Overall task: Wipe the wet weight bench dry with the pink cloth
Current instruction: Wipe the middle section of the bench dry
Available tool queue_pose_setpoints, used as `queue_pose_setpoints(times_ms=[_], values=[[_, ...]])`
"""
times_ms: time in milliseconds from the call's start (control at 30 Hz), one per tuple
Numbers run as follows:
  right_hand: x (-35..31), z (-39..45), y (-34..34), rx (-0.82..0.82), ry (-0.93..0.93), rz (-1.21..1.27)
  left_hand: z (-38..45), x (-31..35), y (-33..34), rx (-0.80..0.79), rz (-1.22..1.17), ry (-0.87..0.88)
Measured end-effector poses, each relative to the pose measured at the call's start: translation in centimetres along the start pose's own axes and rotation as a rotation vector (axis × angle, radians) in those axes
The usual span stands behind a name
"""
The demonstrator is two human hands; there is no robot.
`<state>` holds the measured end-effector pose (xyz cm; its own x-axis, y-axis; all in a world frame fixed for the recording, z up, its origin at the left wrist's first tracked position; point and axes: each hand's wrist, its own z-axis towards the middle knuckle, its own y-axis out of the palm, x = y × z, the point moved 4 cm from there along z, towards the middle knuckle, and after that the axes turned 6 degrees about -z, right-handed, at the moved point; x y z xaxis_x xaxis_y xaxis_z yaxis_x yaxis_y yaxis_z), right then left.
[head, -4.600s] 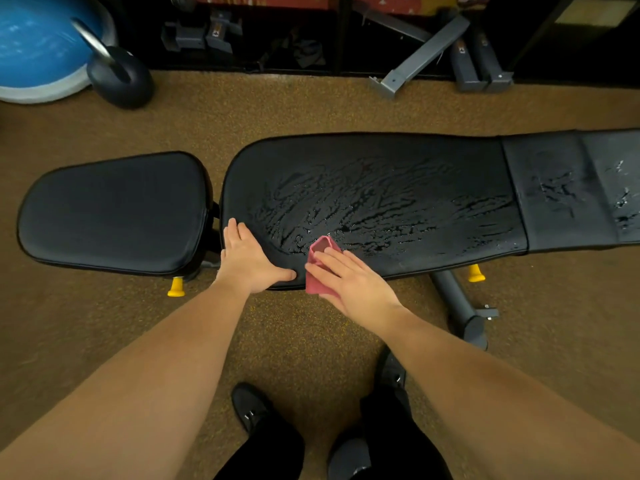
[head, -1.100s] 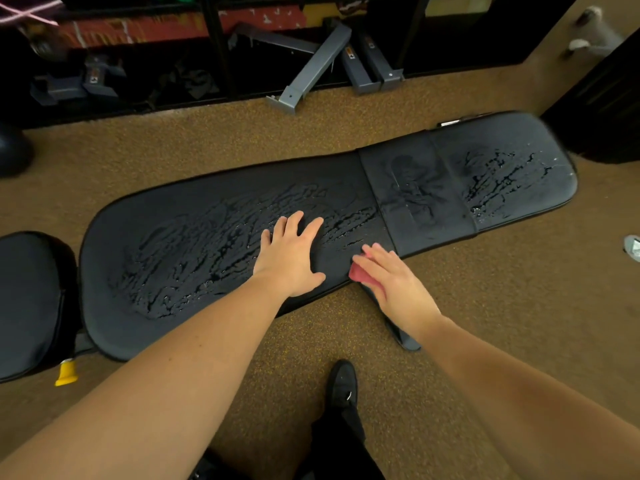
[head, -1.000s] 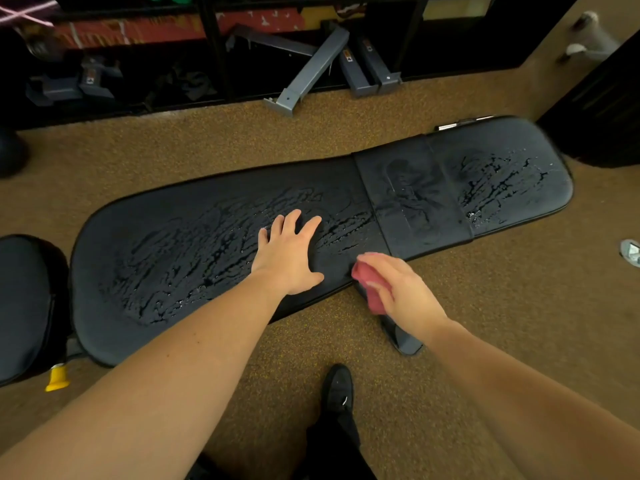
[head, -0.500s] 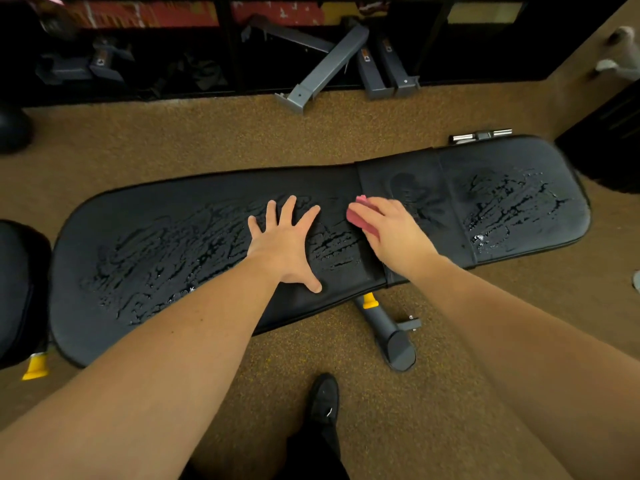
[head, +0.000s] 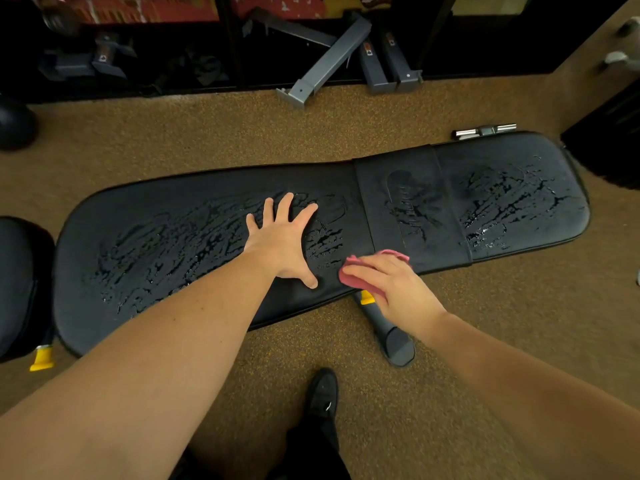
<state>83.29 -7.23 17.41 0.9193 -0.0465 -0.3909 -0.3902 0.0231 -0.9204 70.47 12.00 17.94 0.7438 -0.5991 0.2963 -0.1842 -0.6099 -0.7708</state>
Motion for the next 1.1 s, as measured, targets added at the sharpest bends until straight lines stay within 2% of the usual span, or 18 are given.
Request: queue_pose_setpoints(times_ms=[67, 167, 267, 333, 400, 533, 700, 867, 1000, 1100], values=[[-0.2, -0.6, -0.4, -0.04, 0.0, 0.072, 0.0, -0.1, 0.0, -0.003, 0.006, -0.001], [-0.1, 0.2, -2.4, -0.059, 0.149, 0.274, 0.2, -0.4, -0.1, -0.007, 0.017, 0.018], [1.2, 3.2, -5.4, 0.075, 0.368, 0.453, 0.7, -0.8, -1.5, 0.068, -0.044, 0.051], [2.4, 6.1, -7.3, 0.214, 0.441, 0.464, 1.4, -1.2, -3.0, 0.153, -0.112, 0.05], [3.3, 9.2, -8.6, 0.266, 0.458, 0.435, 2.4, -1.9, -4.2, 0.194, -0.134, 0.028], [4.6, 15.2, -9.1, 0.187, 0.367, 0.289, 4.4, -3.6, -5.5, 0.138, -0.118, -0.048], [6.2, 19.6, -4.1, -0.133, 0.232, 0.065, 5.4, -4.3, -5.4, 0.141, -0.102, -0.059], [6.0, 19.1, -1.8, -0.122, 0.139, -0.012, 5.3, -4.4, -4.9, 0.146, -0.11, -0.052], [5.4, 17.0, -1.3, -0.151, 0.013, 0.017, 5.1, -4.6, -5.0, 0.145, -0.097, -0.051], [4.9, 15.3, -1.0, -0.135, 0.0, 0.028, 4.9, -4.5, -4.9, 0.14, -0.087, -0.053]])
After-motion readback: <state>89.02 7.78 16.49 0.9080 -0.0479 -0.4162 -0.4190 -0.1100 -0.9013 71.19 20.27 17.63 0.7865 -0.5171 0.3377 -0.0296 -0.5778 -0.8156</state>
